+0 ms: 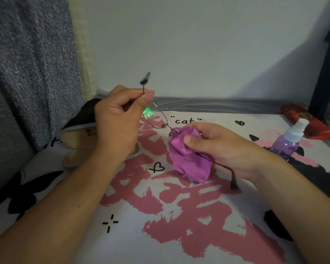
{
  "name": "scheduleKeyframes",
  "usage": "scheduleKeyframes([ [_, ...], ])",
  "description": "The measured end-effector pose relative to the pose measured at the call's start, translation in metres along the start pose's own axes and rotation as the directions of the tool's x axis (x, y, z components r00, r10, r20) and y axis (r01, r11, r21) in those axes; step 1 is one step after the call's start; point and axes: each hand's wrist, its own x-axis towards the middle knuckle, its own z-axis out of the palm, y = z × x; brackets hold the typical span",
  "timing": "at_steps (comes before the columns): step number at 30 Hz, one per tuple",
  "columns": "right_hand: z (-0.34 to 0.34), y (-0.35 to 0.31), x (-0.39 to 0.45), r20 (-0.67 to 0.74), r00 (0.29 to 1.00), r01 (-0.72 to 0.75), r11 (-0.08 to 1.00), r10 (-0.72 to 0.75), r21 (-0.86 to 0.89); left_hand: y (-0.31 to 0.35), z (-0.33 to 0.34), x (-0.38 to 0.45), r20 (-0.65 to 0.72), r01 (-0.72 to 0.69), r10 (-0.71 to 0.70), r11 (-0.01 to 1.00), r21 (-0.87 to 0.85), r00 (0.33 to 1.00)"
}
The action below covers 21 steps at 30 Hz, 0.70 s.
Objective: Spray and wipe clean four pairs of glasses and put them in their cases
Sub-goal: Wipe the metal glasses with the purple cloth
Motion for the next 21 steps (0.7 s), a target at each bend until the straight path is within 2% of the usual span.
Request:
scheduleKeyframes([
  [3, 0.002, -0.001, -0.001, 0.139, 0.976, -0.171, 0.985, 0.170, -0.004, 0.003, 0.002, -0.003, 0.024, -0.024, 0.025, 1.000, -0.009, 0.999],
  [6, -0.002, -0.001, 0.000, 0.113, 0.958, -0.268, 0.963, 0.264, 0.015, 0.007, 0.005, -0.006, 0.083, 0.004, -0.001, 0.999, -0.040, 0.997],
  [9, -0.003, -0.001, 0.001, 0.048, 0.953, -0.299, 0.954, 0.298, 0.019, 0.011, 0.004, -0.004, 0.198, 0.124, -0.106, 0.989, -0.081, 0.974],
  [13, 0.000, 0.000, 0.000, -0.051, 0.950, -0.312, 0.946, 0.309, -0.086, 0.013, -0.002, 0.001, 0.336, 0.303, -0.248, 0.945, -0.121, 0.908],
  [17, 0.005, 0.003, 0.001, -0.116, 0.954, -0.289, 0.950, 0.276, -0.120, 0.008, -0.007, 0.004, 0.366, 0.302, -0.250, 0.949, -0.092, 0.897],
  [21, 0.008, 0.006, 0.001, -0.141, 0.982, -0.145, 0.978, 0.124, -0.150, 0.010, -0.005, 0.001, 0.393, 0.302, -0.238, 0.947, -0.109, 0.888],
])
